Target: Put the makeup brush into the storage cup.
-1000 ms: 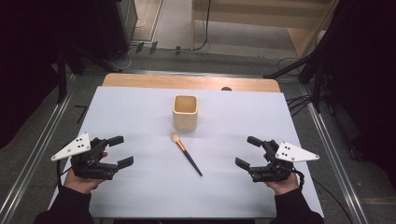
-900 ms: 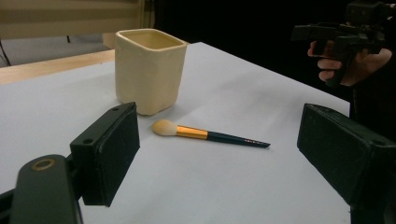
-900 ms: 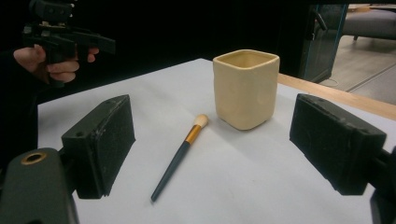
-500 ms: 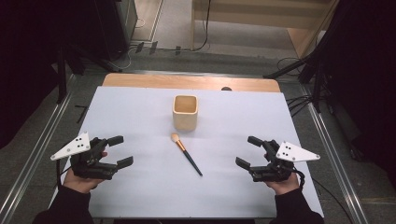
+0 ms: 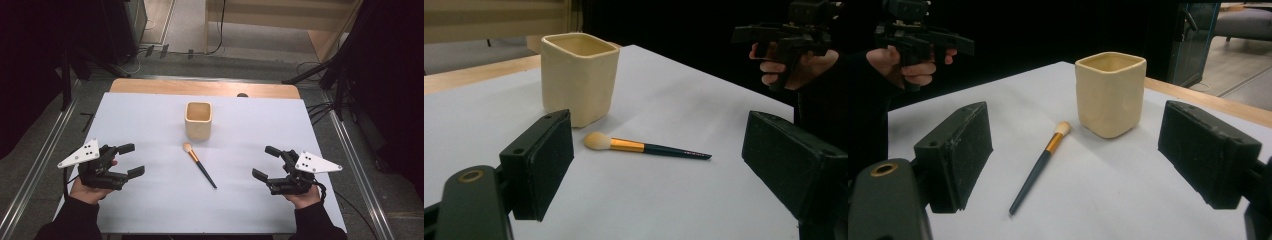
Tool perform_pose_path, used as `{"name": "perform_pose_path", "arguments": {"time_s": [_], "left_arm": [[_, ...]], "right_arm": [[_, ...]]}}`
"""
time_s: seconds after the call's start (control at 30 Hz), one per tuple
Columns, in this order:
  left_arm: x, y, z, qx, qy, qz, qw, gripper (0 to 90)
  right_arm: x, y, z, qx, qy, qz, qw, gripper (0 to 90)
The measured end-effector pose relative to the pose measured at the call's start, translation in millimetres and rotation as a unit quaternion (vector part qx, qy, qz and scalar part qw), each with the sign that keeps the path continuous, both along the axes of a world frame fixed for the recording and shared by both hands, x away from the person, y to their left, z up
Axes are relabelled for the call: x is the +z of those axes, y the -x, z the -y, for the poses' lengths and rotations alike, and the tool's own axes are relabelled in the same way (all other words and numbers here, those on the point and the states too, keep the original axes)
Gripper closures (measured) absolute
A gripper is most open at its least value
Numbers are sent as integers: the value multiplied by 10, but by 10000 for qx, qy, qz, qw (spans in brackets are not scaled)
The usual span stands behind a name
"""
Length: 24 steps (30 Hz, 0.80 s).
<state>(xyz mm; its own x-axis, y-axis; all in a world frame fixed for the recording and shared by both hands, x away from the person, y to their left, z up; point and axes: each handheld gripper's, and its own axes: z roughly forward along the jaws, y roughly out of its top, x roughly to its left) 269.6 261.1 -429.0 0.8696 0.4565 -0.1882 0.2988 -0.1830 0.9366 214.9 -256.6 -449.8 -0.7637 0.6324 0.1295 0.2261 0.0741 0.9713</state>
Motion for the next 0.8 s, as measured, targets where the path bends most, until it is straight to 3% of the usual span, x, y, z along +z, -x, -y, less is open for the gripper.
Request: {"name": "perform_pose_path", "arguments": {"time_s": [0.2, 0.3, 0.43, 0.47, 0.6, 0.8], "left_arm": [[-21, -62, 63, -103, -89, -33, 9999, 144], [-26, -124, 135, -221, 15, -134, 9997, 145], [2, -173, 208, -327, -116, -105, 9993, 146], [19, -208, 251, -393, -241, -61, 9989, 145], [24, -262, 287, -430, -220, -43, 9988, 152], [35, -343, 400, -544, -349, -46, 9979, 151]], "right_arm": [[3, 1, 6, -19, -14, 8, 10000, 150], [13, 5, 2, -18, 22, 23, 10000, 150], [16, 12, 11, -24, 18, 27, 10000, 150], [16, 12, 13, -27, 12, 20, 10000, 150], [18, 13, 18, -31, 2, 16, 10000, 150], [15, 12, 10, -6, 22, -2, 10000, 150]]}}
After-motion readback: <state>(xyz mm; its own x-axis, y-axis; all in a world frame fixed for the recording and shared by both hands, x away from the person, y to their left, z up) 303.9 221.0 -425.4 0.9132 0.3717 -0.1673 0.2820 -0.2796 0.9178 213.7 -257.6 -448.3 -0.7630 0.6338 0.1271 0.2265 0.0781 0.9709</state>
